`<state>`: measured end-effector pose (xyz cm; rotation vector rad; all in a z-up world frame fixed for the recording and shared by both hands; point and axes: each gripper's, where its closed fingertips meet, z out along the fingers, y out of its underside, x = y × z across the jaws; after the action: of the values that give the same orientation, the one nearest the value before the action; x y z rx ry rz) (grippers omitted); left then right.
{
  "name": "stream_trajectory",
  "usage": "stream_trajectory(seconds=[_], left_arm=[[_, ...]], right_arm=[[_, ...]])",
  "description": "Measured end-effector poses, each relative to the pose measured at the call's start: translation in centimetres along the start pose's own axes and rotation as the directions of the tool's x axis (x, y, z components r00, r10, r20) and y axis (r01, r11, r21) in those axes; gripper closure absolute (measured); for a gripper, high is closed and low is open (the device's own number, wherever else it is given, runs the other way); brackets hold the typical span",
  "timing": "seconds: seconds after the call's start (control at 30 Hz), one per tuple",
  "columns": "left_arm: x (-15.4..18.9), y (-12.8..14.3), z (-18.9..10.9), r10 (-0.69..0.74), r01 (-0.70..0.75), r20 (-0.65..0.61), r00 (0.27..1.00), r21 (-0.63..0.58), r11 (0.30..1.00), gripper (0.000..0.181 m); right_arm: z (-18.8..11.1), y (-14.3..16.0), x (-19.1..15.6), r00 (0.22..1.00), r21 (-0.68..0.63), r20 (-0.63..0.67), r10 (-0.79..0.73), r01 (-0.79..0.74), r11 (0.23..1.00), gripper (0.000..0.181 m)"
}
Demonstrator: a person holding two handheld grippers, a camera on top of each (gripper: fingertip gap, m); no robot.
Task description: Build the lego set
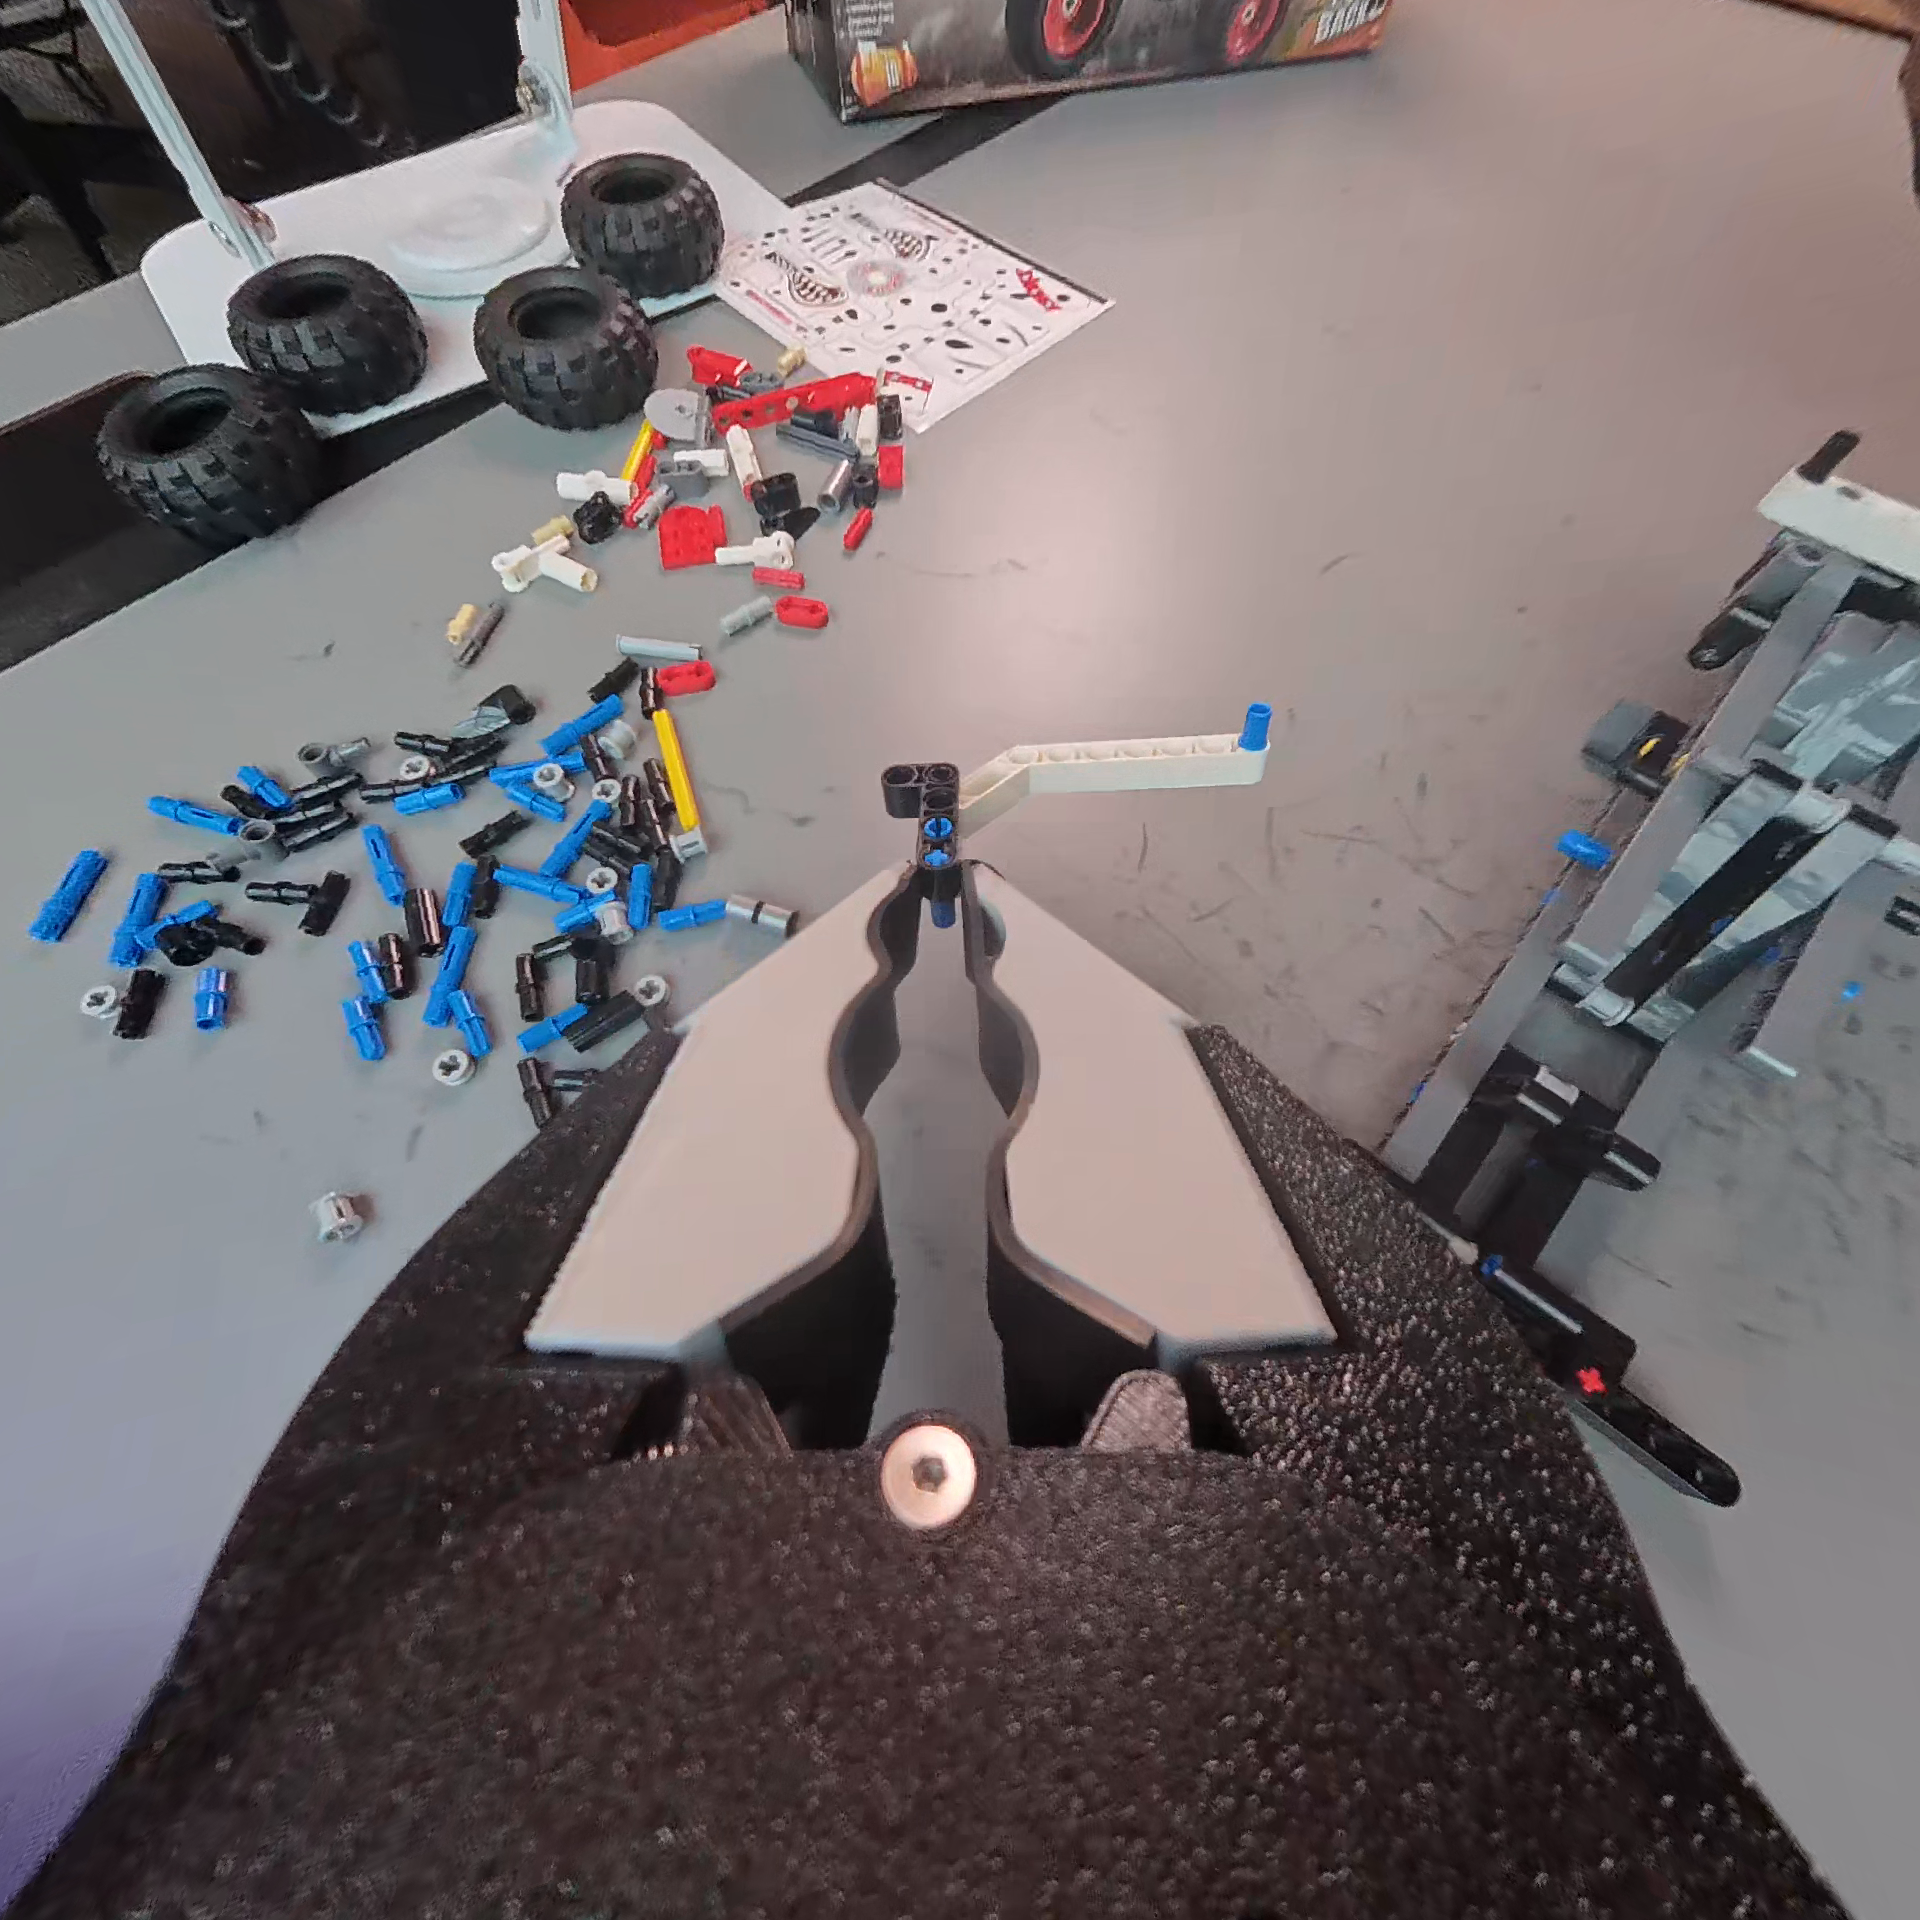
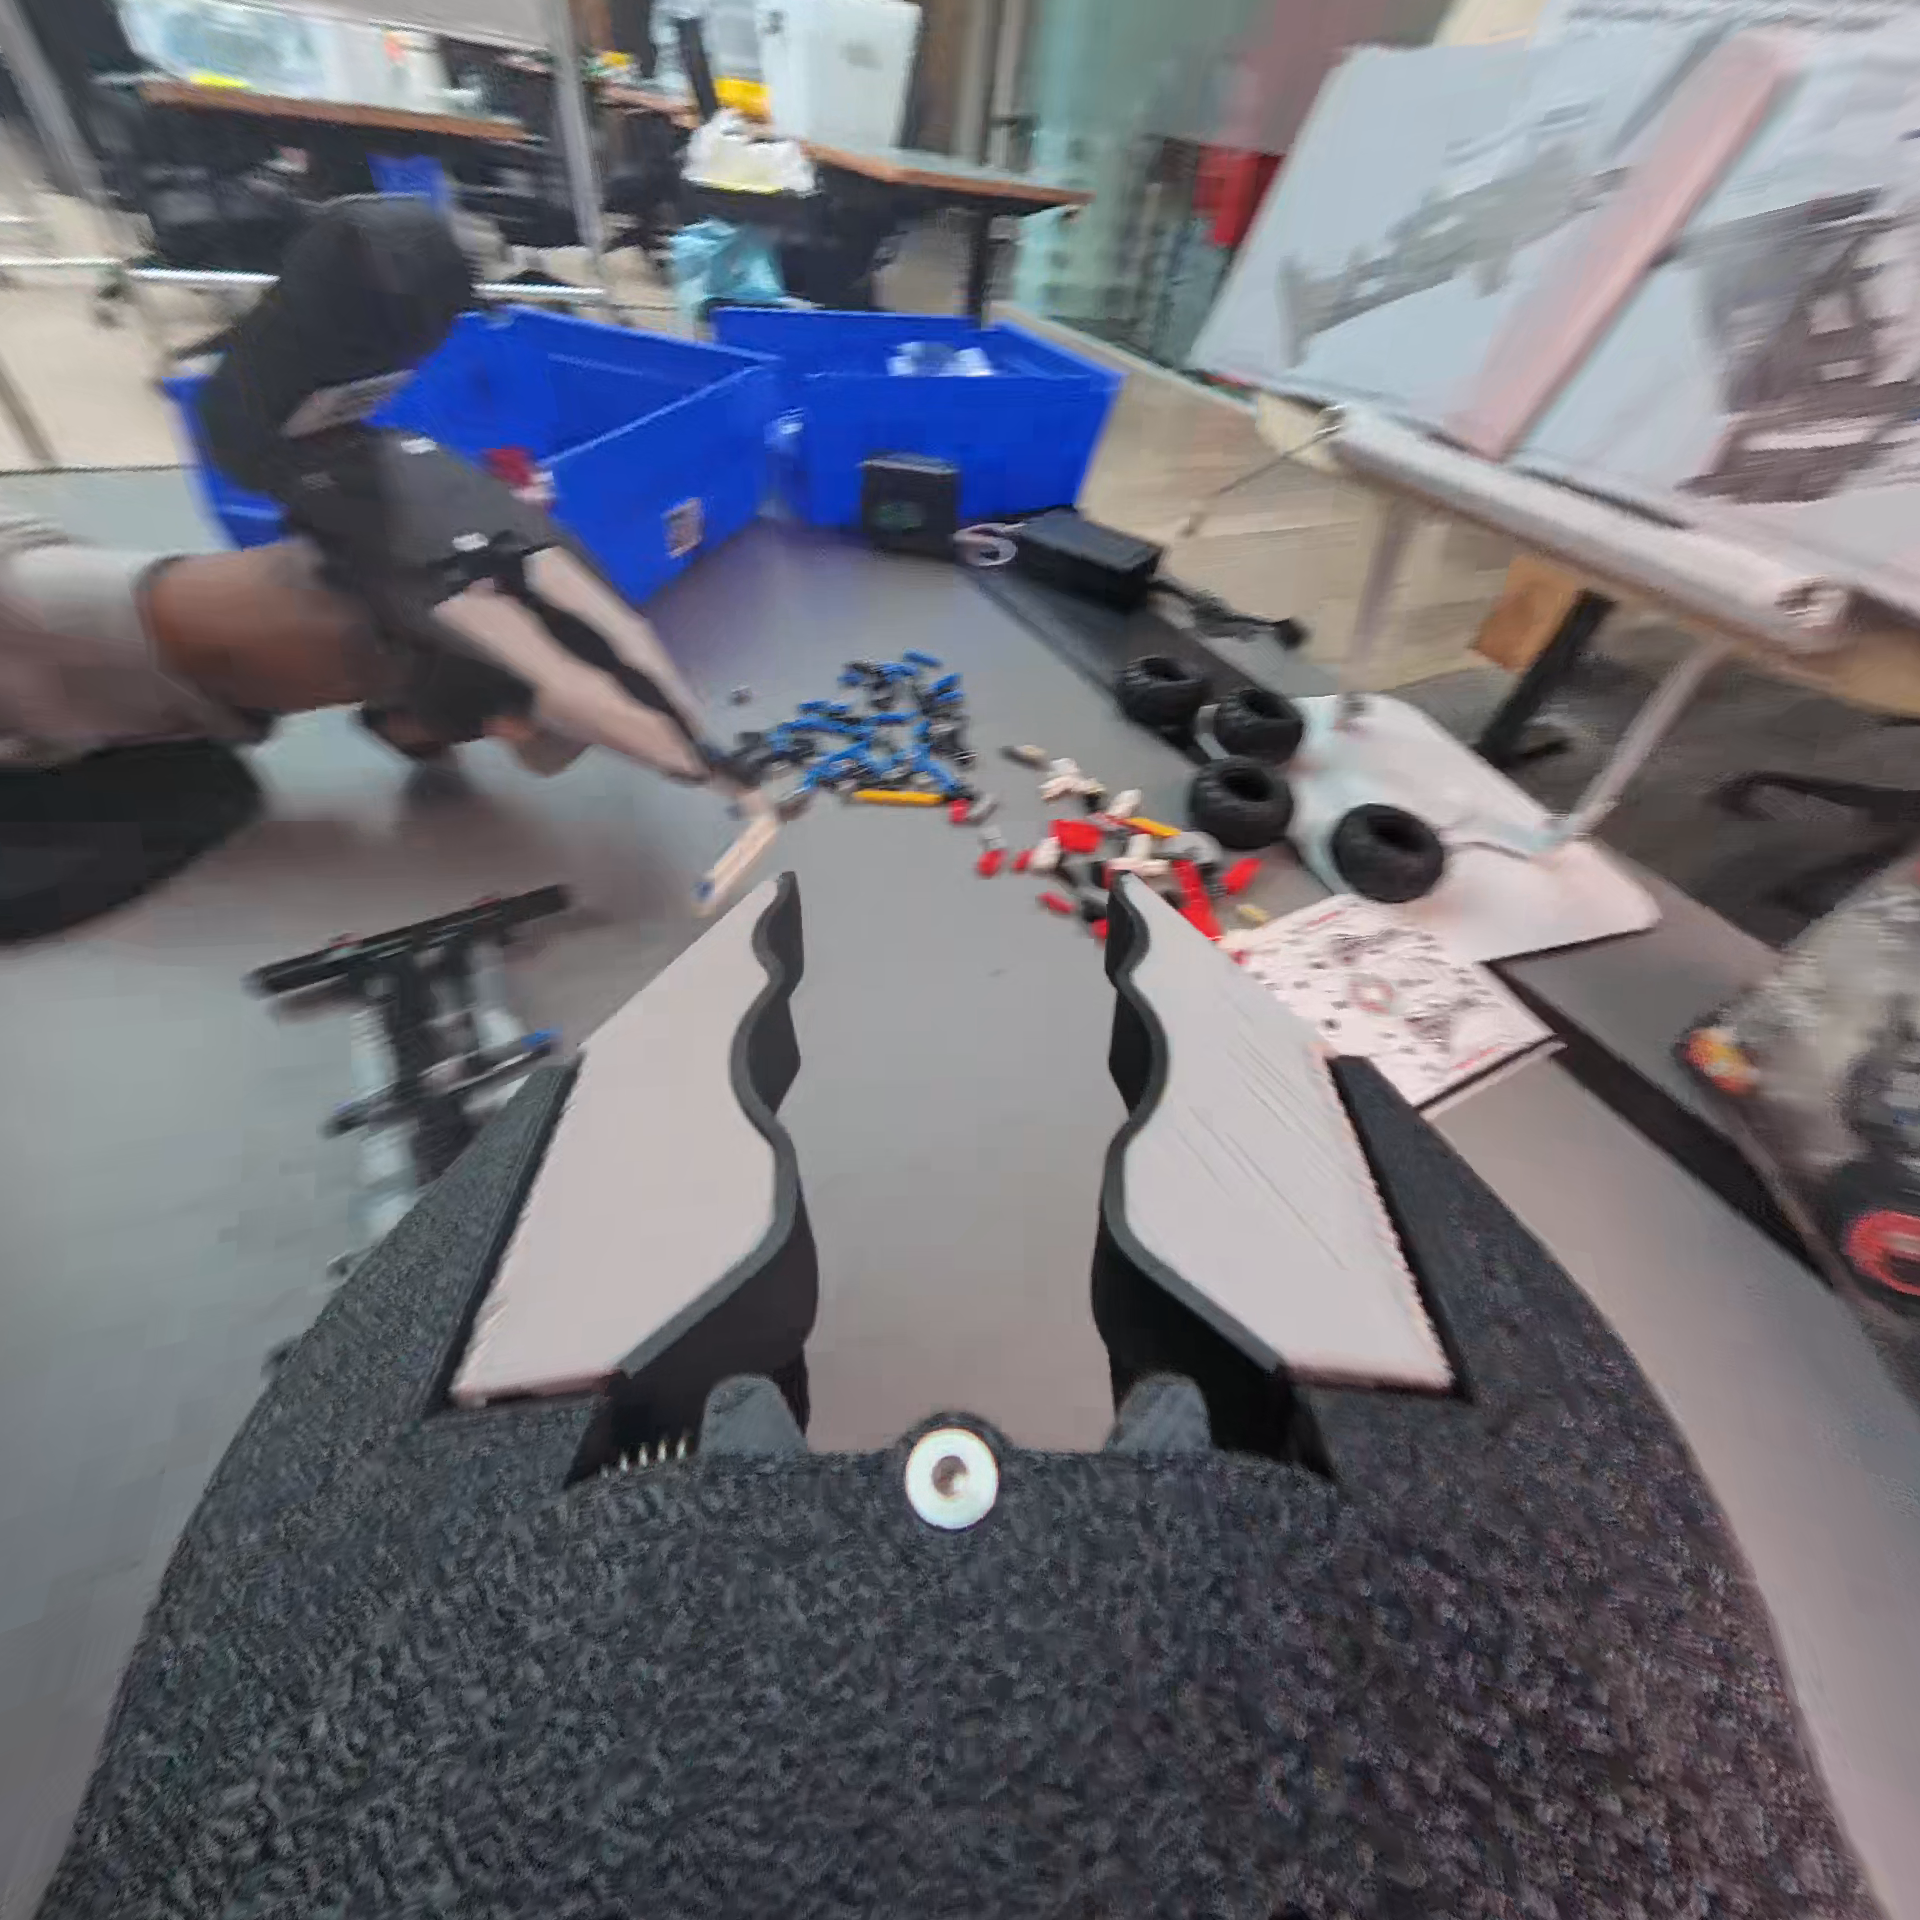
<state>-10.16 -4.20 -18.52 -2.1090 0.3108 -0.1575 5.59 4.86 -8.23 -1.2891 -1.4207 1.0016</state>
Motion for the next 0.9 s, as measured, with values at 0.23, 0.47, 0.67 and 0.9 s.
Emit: stream_trajectory(seconds=[0.23, 0.47, 0.67, 0.9], left_arm=[[0.1, 1.2, 0.4, 0.055, -0.053, 0.035, 0.998, -0.045, 0.998, 0.173], [-0.1, 1.1, -0.4, 0.068, -0.067, 0.057, 0.996, -0.014, 0.998, 0.173], [-0.1, 0.7, -0.3, 0.075, -0.075, 0.043, 0.996, 0.005, 0.997, 0.173], [-0.1, 0.4, -0.4, 0.070, -0.071, 0.046, 0.996, 0.026, 0.997, 0.173]], right_arm=[[6.6, -5.5, 21.5, 0.777, -0.024, -0.626, -0.066, 0.065, 0.998, 0.181], [11.7, -2.8, 31.6, 0.670, -0.094, -0.742, -0.033, -0.055, 0.994, 0.181], [12.6, -2.8, 33.6, 0.654, -0.076, -0.756, -0.020, -0.058, 0.995, 0.181], [12.8, -2.8, 34.0, 0.669, -0.098, -0.742, -0.051, -0.032, 0.995, 0.181]])
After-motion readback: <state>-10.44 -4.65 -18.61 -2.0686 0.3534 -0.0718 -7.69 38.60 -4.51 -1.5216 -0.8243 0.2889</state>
